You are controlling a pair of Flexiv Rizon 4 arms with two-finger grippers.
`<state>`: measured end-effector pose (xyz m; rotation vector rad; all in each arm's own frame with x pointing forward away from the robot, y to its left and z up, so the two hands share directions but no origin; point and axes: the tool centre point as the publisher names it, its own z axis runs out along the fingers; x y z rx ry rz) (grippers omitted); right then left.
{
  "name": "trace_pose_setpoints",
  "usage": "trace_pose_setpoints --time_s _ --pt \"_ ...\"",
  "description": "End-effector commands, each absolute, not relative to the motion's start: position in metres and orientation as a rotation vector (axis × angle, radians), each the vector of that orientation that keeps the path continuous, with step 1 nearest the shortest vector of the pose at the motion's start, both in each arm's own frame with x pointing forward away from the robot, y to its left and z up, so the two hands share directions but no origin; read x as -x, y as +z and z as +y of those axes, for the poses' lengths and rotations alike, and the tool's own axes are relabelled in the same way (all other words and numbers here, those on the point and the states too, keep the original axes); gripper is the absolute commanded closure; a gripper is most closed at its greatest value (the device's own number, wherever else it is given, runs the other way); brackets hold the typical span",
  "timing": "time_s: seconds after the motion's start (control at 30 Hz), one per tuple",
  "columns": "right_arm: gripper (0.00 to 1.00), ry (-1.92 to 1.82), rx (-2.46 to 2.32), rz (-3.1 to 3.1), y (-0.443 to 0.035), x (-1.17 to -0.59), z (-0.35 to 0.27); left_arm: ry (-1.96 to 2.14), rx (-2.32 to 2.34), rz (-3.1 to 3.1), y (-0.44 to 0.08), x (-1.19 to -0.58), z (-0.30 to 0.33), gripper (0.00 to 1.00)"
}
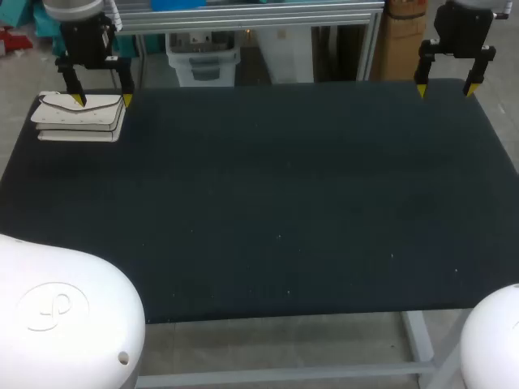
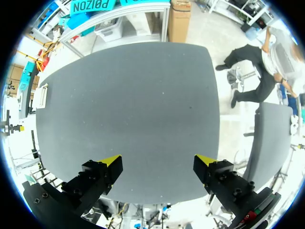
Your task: Pick up the bag, open it, inspect its contents, close it, and place it on the opposite side
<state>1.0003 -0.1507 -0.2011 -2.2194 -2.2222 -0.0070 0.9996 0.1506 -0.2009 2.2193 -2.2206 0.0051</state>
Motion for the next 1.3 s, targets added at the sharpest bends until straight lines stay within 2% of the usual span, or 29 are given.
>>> trace_pose_setpoints --time_s 0.03,0.5,0.93,1.3 --pt "0.00 -0.002 2.219 -2.222 -0.200 -1.001 -0.150 0.002 -2.220 -2.221 -0.200 -1.000 0.150 0.00" --pt "0.00 -0.002 2.219 -2.222 -0.200 -1.001 -0.150 0.015 -2.203 -2.225 -0.201 -1.000 0.150 0.00" --pt "0.00 -0.243 1.693 -2.639 -0.225 -0.973 -0.107 0.166 -1.942 -2.271 -0.197 -1.008 0.161 0.00" --pt "0.00 -0.419 1.245 -2.925 -0.254 -0.945 -0.073 0.307 -2.039 -2.095 -0.210 -1.023 0.194 0.00"
